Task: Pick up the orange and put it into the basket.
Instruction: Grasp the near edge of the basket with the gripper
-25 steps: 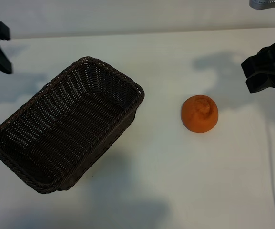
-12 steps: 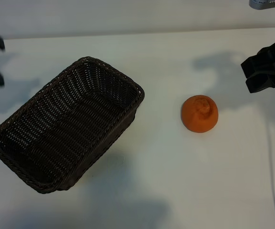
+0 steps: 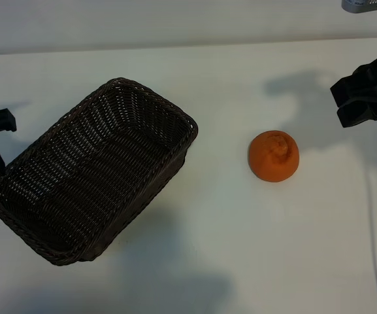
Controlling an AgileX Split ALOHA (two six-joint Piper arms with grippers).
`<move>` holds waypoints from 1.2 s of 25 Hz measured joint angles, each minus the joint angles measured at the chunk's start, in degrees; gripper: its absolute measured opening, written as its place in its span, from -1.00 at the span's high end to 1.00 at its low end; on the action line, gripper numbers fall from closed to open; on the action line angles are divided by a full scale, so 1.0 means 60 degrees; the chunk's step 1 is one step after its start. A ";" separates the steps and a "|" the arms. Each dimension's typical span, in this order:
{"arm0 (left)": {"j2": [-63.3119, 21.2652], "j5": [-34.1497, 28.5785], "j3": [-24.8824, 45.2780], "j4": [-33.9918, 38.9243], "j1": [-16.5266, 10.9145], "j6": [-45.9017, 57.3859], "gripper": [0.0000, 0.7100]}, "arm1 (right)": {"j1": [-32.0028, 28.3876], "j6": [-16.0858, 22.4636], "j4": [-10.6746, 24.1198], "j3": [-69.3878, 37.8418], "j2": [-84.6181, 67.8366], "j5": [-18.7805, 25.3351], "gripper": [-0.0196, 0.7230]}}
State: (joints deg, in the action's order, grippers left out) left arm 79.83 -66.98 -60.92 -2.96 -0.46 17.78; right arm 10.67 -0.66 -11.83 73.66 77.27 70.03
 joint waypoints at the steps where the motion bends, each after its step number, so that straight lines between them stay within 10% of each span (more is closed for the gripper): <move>1: 0.0000 0.0008 0.0000 0.0106 0.0000 0.0022 -0.59 | 0.0000 0.0000 0.0000 0.0000 0.0000 0.0000 -0.18; 30: 0.0000 0.3102 0.3030 -0.0056 -0.0425 0.0958 -0.59 | 0.0000 0.0000 0.0000 0.0000 0.0000 0.0008 -0.18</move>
State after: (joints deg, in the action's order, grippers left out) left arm 79.83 -48.37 -42.74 -3.30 -3.01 23.54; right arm 10.67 -0.66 -11.83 73.66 77.27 70.08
